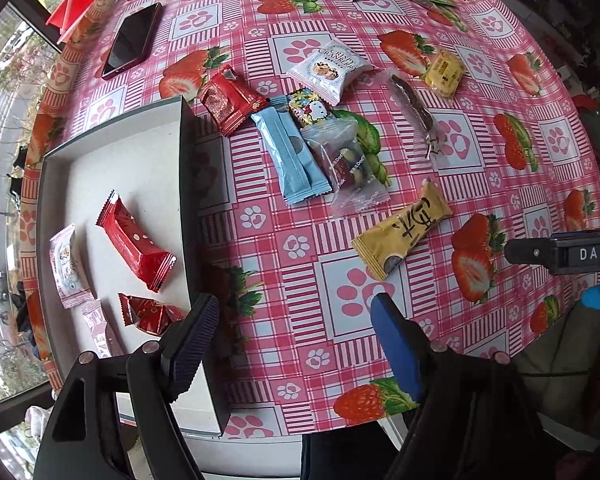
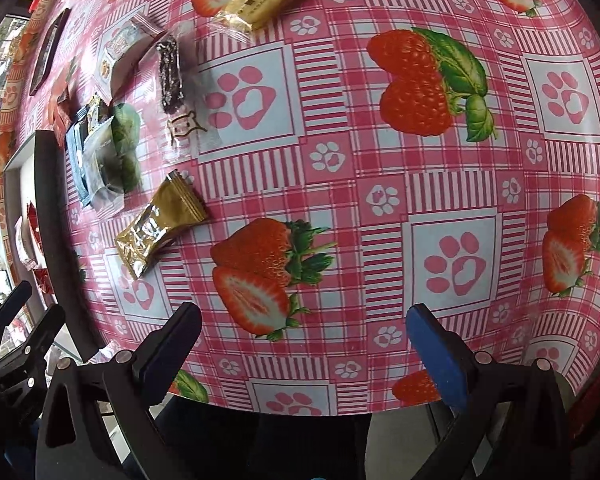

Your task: Organize snacks

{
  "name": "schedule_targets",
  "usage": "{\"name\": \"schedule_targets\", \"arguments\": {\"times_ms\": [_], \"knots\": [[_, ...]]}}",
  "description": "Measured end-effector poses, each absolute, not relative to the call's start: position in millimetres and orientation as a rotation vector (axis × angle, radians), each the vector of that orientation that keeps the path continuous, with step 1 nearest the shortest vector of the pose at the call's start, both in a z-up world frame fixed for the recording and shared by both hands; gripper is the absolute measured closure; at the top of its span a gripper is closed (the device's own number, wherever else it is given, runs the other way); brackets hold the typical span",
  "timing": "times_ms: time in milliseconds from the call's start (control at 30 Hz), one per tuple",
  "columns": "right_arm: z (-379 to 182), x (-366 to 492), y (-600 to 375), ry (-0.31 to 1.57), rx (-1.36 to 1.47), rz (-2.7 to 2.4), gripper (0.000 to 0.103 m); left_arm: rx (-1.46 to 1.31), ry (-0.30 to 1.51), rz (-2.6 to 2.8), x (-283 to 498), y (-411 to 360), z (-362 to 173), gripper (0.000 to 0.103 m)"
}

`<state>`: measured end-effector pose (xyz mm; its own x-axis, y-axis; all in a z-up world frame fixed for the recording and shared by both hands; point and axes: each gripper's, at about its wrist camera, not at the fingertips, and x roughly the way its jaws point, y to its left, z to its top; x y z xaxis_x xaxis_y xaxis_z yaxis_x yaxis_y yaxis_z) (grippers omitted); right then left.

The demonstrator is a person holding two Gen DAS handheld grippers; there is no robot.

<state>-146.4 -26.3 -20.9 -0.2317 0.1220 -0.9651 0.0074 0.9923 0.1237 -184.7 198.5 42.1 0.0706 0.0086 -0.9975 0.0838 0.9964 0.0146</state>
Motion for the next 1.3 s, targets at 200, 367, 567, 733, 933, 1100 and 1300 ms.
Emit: {"name": "schedule_targets", "arguments": {"times_ms": [200, 367, 567, 733, 933, 1100, 1300], "knots": [[-37, -123, -56, 1.828, -0.007, 0.113, 0.0, 0.084, 1.522, -0.035, -182, 172, 39, 0.022], [-59, -112, -66, 1.831, -0.141, 0.137, 0.0, 0.043, 1.526, 0.003, -176, 166, 42, 0.022], [-73, -104, -67, 1.803, -0.237, 0.185, 0.0, 0.025, 1.534, 0.042, -176, 166, 43, 0.022], [-77, -103, -50, 1.797, -0.255, 0.204, 0.0, 0.006, 1.555, 0.075, -174, 167, 39, 0.022], [-77, -102, -62, 1.793, -0.255, 0.204, 0.0, 0.021, 1.524, 0.078, -167, 163, 57, 0.022], [-77, -101, -59, 1.791, -0.254, 0.197, 0.0, -0.003, 1.51, 0.121, -164, 171, 66, 0.022], [-75, -104, -60, 1.765, -0.252, 0.2, 0.0, -0.028, 1.52, 0.15, -175, 183, 69, 0.022]]}}
